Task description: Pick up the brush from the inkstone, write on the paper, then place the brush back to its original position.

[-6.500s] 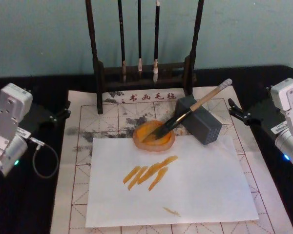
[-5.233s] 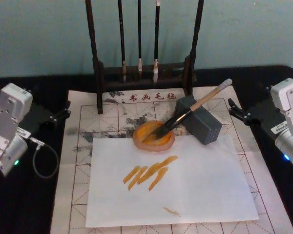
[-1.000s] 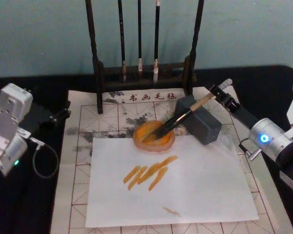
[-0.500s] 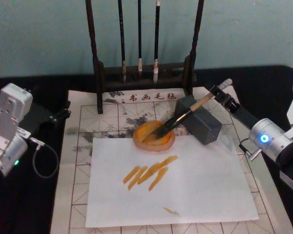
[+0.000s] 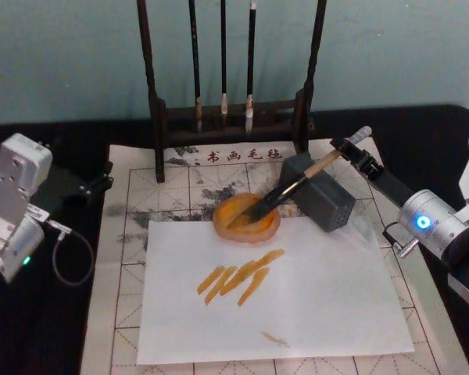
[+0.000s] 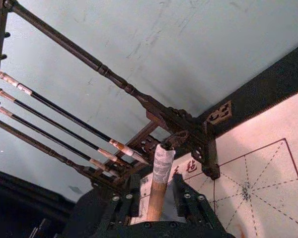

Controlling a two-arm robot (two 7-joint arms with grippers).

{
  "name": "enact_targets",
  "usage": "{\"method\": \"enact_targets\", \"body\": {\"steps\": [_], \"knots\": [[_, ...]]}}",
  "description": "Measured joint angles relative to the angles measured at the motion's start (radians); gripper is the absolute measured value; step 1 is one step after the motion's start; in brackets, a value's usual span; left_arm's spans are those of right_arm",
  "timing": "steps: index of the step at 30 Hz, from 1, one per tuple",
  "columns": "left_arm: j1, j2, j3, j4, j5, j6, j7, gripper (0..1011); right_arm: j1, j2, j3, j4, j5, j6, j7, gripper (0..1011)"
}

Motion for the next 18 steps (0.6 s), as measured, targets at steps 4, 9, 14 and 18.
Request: {"method": "enact_targets", "body": {"steps": [4, 9, 14, 18], "knots": [[0.0, 0.0, 0.0, 0.0, 0.0, 0.0, 0.0, 1001, 0.0, 0.0, 0.0, 0.0, 0.0, 0.0, 0.0, 342], [0.0, 0.0, 0.0, 0.0, 0.0, 0.0, 0.0, 1001, 0.0, 0.0, 0.0, 0.0, 0.0, 0.0, 0.0, 189], [0.0, 0.0, 0.0, 0.0, 0.0, 0.0, 0.0, 1001, 0.0, 0.0, 0.0, 0.0, 0.0, 0.0, 0.0, 185], [0.0, 0.0, 0.0, 0.0, 0.0, 0.0, 0.0, 1001, 0.0, 0.0, 0.0, 0.0, 0.0, 0.0, 0.0, 186]]}}
